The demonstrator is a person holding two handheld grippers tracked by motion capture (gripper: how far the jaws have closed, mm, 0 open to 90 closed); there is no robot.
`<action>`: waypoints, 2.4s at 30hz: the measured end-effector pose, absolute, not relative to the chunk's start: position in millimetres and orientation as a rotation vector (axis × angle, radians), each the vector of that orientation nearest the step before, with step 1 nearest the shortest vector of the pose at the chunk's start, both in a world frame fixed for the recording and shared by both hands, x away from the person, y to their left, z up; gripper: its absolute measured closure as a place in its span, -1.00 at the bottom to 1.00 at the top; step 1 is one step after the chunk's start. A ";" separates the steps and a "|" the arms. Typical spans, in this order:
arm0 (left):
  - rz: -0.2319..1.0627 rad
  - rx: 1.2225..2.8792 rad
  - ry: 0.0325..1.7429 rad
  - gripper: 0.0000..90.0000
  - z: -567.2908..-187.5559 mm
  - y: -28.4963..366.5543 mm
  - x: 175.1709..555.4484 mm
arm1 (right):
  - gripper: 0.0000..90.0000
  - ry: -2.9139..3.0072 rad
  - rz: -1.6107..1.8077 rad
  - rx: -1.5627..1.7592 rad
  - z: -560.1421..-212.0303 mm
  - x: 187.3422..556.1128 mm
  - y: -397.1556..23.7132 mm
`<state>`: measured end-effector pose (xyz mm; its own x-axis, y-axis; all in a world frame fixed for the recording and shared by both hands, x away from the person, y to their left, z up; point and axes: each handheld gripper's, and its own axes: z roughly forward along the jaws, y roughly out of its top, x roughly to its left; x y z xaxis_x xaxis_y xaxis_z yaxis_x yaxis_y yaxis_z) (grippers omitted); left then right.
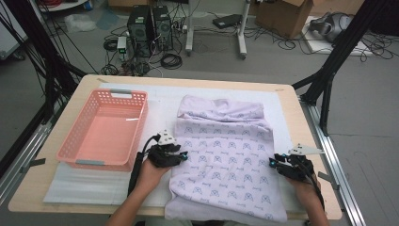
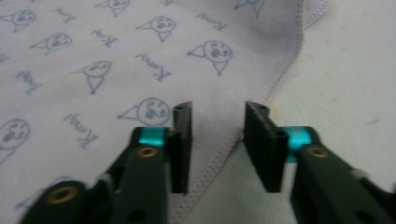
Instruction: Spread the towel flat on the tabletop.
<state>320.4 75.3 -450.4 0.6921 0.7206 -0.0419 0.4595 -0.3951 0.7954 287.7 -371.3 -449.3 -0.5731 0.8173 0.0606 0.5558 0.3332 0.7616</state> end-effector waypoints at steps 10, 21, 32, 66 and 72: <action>0.358 1.899 1.125 0.95 -444.4 86.1 359.9 | 0.95 2.178 1.036 1.224 -446.9 317.4 -355.1; 0.364 1.767 1.223 0.94 -447.0 87.4 393.7 | 0.94 1.993 1.109 1.410 -445.7 366.6 -362.2; 0.297 1.881 1.045 0.03 -443.8 82.7 351.7 | 0.47 2.034 1.158 1.356 -445.0 337.0 -365.9; 0.161 1.913 0.994 0.01 -454.1 109.5 247.8 | 0.24 2.198 1.162 1.202 -444.6 217.9 -358.6; 0.180 1.917 0.982 0.03 -454.6 108.3 234.0 | 0.24 2.213 1.094 1.218 -450.6 202.5 -359.7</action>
